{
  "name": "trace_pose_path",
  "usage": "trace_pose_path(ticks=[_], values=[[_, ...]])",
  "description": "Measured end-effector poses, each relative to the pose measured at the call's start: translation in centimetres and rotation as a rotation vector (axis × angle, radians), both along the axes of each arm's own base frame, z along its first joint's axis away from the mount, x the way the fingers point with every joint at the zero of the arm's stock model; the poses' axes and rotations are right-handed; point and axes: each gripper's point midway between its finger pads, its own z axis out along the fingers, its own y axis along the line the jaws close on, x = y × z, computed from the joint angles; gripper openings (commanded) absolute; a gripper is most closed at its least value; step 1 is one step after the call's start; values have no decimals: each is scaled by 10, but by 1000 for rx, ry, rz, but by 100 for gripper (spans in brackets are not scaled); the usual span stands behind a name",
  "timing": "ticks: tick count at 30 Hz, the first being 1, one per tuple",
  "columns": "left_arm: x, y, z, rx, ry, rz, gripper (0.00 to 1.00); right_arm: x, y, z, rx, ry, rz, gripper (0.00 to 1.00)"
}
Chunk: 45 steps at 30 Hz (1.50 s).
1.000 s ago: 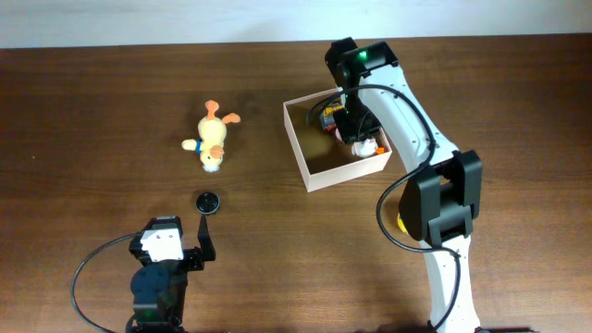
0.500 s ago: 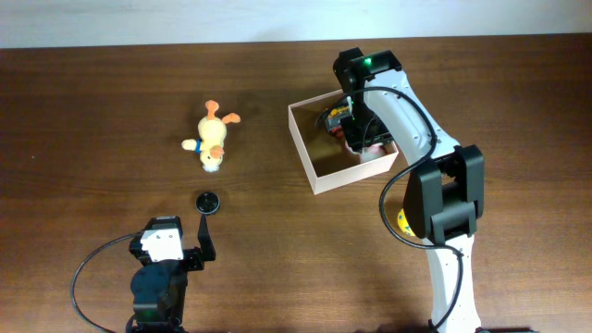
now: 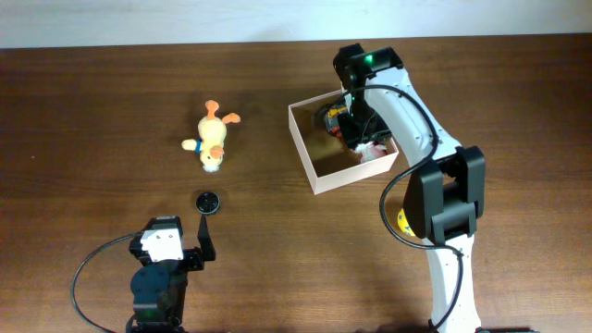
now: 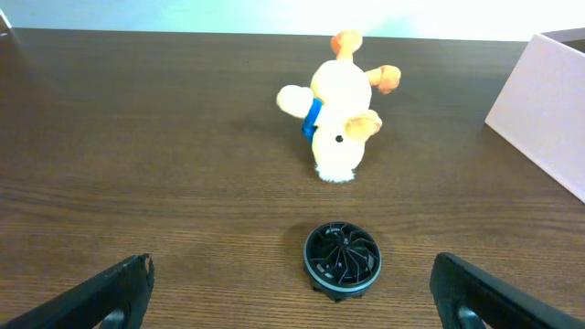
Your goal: Pack container
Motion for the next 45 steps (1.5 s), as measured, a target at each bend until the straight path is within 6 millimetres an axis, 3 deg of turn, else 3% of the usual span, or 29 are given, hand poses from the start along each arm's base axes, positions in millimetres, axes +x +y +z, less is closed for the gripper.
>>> trace_pose_path(ticks=[8,10,11,12,14,15,20,24,26,31,33,38,45], values=[[0,0,0,0,0,0,99,21,9,50,53,-115,1,47],[0,0,0,0,0,0,99,23,5,64,35,-144,0,41],[0,0,0,0,0,0,99,24,1,71,20,-158,-7,33],[0,0,0,0,0,0,99,24,-3,76,5,-168,-13,18],[0,0,0,0,0,0,99,23,-17,84,-30,-174,-37,5],[0,0,0,0,0,0,99,22,-25,86,-46,-174,-52,4],[0,0,0,0,0,0,99,26,-68,80,-91,-157,-137,4],[0,0,0,0,0,0,99,25,-103,61,-116,-115,-200,4],[0,0,0,0,0,0,99,22,-111,49,-115,-84,-206,4],[0,0,0,0,0,0,99,7,-96,11,-43,13,-166,4],[0,0,0,0,0,0,99,2,-87,4,-23,38,-148,4],[0,0,0,0,0,0,99,-6,-55,3,-1,59,-81,4],[0,0,0,0,0,0,99,-21,-29,4,1,98,-41,4]])
